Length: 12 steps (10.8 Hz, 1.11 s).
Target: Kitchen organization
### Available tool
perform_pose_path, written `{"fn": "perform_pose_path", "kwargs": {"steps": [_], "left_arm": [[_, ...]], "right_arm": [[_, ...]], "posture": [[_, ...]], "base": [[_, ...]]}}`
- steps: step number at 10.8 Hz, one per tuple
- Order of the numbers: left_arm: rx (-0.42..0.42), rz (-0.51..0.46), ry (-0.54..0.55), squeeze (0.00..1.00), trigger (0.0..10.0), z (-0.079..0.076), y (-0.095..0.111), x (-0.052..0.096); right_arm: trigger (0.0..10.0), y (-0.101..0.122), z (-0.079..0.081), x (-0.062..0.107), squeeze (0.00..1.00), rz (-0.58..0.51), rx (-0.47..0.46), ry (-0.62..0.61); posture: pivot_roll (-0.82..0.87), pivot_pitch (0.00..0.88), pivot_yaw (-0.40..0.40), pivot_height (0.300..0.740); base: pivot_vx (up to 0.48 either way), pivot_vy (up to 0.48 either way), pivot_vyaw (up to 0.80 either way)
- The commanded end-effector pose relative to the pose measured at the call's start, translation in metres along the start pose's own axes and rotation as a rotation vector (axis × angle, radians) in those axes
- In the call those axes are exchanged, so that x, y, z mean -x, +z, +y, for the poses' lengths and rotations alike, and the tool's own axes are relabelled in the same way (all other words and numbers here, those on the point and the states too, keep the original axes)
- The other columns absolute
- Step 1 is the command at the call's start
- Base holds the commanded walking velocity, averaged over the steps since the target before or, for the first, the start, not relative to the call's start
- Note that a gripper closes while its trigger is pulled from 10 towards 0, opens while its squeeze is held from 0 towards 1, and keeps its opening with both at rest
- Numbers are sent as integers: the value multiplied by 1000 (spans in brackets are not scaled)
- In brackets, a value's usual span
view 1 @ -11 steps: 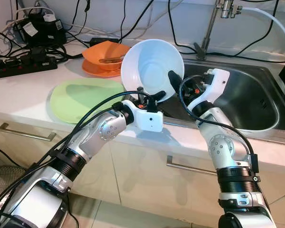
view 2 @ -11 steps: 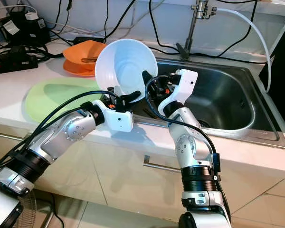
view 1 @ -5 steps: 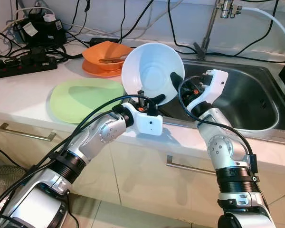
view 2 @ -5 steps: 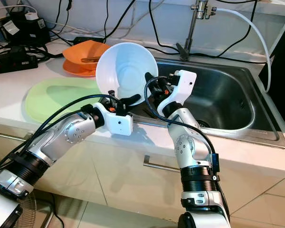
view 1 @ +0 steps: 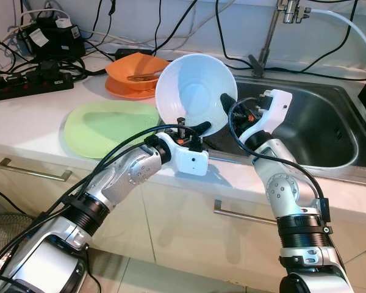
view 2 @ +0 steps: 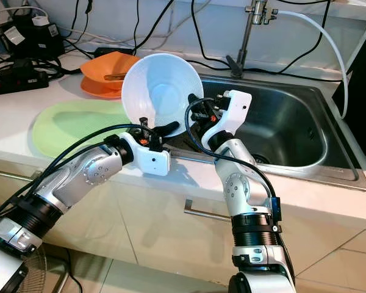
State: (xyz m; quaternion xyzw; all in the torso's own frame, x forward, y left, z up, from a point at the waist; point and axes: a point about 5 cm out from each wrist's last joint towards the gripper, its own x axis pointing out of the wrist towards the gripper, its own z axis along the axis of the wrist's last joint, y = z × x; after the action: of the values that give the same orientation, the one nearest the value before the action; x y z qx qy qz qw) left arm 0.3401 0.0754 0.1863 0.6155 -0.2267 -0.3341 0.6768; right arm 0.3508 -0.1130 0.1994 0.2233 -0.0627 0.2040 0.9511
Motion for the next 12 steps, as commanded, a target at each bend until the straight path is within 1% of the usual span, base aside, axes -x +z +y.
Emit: {"fn": "perform_pose_path", "kwargs": {"steps": [1,2,4,6,7,8,10,11,12], "left_arm": [[-35,-30,59,729,10000,18,4,0],[-33,-27,61,1000,10000,18,3,0],[-30,-22,71,1000,10000,19,2,0],[-32,-21,96,1000,10000,22,2,0],[-30,-16,115,471,10000,23,2,0],[-25,-17,122,0,10000,24,2,0],[-16,-22,125,0,10000,23,4,0],[-7,-21,128,0,10000,22,4,0],[31,-16,136,0,10000,21,3,0]], "right_arm": [[0,1,-4,1,0,9,25,-7],[0,1,-5,1,0,8,29,-12],[0,1,-4,0,0,3,26,-20],[0,3,-9,0,0,-21,21,-77],[0,6,-17,0,0,-39,21,-152],[0,8,-28,0,0,-56,14,-259],[0,13,-49,4,0,-104,-26,-463],[0,16,-56,6,0,-125,-12,-532],[0,17,-63,9,0,-131,43,-594]], "posture": [[190,0,13,740],[190,0,13,740],[192,0,14,740],[191,0,14,740],[191,0,14,740],[192,0,13,740],[195,0,12,740],[195,0,11,740],[196,0,11,740]], "base": [[0,0,0],[0,0,0],[0,0,0],[0,0,0],[0,0,0],[0,0,0],[0,0,0],[0,0,0],[0,0,0]]}}
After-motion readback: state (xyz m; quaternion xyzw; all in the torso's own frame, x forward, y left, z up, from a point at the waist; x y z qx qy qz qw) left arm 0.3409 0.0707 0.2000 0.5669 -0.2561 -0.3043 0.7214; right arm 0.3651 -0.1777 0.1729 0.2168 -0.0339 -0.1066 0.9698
